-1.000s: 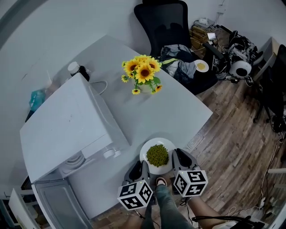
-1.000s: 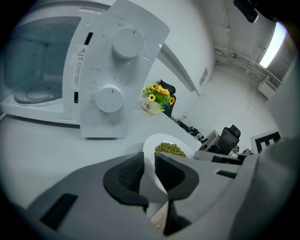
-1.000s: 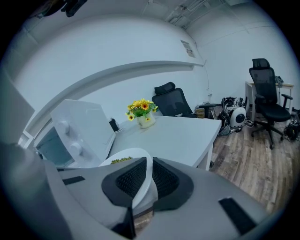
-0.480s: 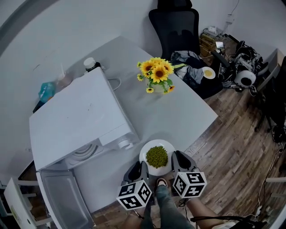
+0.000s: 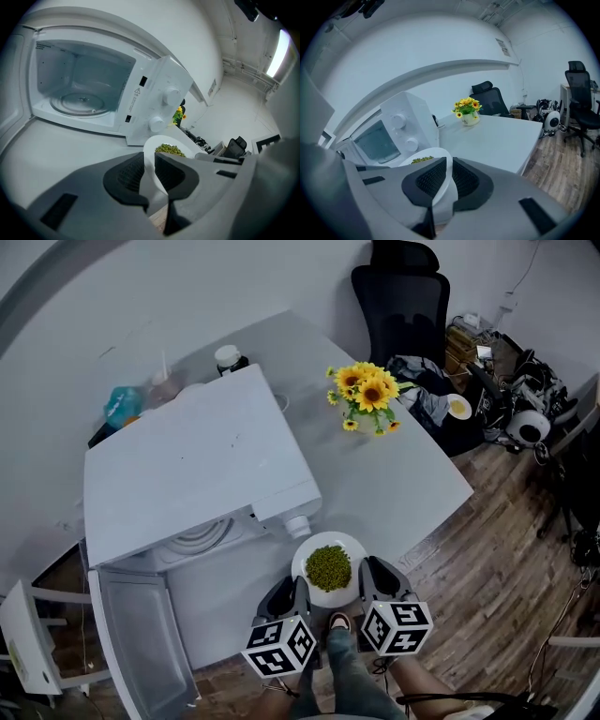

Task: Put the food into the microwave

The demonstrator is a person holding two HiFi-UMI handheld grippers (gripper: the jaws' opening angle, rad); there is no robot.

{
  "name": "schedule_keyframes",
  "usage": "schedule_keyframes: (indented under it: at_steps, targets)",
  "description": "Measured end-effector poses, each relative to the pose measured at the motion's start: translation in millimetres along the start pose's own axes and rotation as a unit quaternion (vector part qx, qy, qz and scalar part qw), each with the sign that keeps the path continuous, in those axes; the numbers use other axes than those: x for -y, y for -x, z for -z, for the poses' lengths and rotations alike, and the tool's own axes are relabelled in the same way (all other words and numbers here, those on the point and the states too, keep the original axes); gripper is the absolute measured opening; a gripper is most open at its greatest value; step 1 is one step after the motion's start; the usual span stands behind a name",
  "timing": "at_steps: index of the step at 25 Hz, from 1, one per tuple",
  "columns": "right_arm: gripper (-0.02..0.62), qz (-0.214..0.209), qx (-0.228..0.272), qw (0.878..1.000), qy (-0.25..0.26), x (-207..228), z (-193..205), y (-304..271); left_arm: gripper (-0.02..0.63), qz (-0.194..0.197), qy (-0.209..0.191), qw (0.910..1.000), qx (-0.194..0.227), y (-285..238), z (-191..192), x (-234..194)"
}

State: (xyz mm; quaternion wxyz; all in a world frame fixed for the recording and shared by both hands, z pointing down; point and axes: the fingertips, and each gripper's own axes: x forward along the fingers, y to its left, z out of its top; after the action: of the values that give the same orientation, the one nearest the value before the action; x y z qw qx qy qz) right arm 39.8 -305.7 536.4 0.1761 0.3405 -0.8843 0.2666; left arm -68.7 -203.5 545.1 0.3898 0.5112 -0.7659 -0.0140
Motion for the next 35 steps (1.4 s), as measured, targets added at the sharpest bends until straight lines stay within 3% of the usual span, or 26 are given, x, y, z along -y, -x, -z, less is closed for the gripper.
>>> schedule_keyframes:
  at_steps: [19, 35]
  targets:
    - [0.051, -0.056, -0.027, 0.997, 0.043, -82, 18, -10, 0.072, -0.046, 0.040, 0.9976, 0.033, 49, -9, -68]
    - [0.051, -0.125, -0.048, 0.987, 0.085, -172, 36, -27, 0.072, -0.102, 0.086, 0.9879, 0.079, 103, -20, -140]
